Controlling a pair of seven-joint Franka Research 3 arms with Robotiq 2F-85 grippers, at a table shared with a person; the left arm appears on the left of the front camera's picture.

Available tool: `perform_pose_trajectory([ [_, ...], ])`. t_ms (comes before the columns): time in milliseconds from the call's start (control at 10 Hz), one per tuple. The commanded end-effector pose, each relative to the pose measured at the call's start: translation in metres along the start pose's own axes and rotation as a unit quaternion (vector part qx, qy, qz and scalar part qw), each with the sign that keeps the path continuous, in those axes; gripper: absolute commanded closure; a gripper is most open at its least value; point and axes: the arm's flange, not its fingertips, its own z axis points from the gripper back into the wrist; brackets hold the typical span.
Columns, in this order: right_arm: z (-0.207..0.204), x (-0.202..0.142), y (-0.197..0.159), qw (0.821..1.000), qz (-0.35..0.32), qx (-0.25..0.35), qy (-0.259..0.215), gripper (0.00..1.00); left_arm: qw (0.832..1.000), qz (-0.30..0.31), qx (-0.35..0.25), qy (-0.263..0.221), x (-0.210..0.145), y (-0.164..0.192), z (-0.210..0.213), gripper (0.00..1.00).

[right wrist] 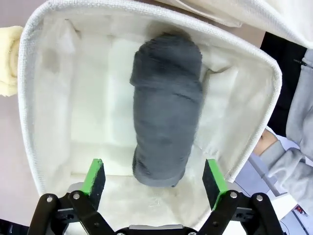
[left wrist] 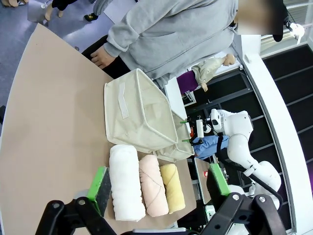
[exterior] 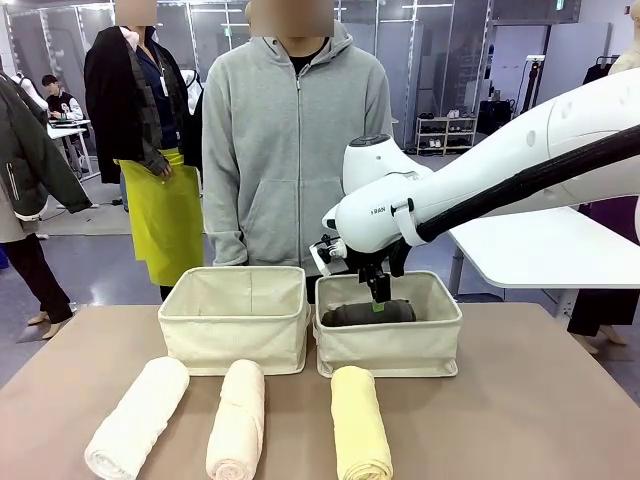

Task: Divide the towels into two baskets.
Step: Pick up one hotel-folded towel and place it in the Fabric basket indicated by the person, then pick up one hotel-folded towel from the bottom of the table and place it in the Fabric basket indicated by the person.

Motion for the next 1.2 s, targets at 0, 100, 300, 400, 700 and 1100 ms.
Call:
perform_pose_trajectory([
  [0,-0.004,-0.002,-0.001,1.000,-0.002,0.002,0.000,0.00,1.000,-0.002,-0.009,-0.004,0.001,-0.001,0.002,0.00],
  [100,-0.004,-0.002,-0.001,1.000,-0.002,0.002,0.000,0.00,1.000,-0.002,-0.009,-0.004,0.001,-0.001,0.002,0.00],
  [300,-0.004,-0.002,-0.001,1.000,-0.002,0.002,0.000,0.00,1.000,-0.002,-0.009,-0.004,0.001,-0.001,0.002,0.00],
  [400,-0.004,-0.002,-0.001,1.000,-0.002,0.002,0.000,0.00,1.000,-0.002,-0.009,-0.004,0.001,-0.001,0.002,0.00],
  [700,-0.004,-0.002,-0.001,1.000,-0.002,0.002,0.000,0.00,1.000,-0.002,-0.009,-0.004,0.001,-0.001,0.002,0.00],
  [1100,0.022,-0.016,0.016,1.000,-0.015,0.012,0.016,0.00,1.000,-0.002,-0.009,-0.004,0.001,-0.001,0.002,0.00],
])
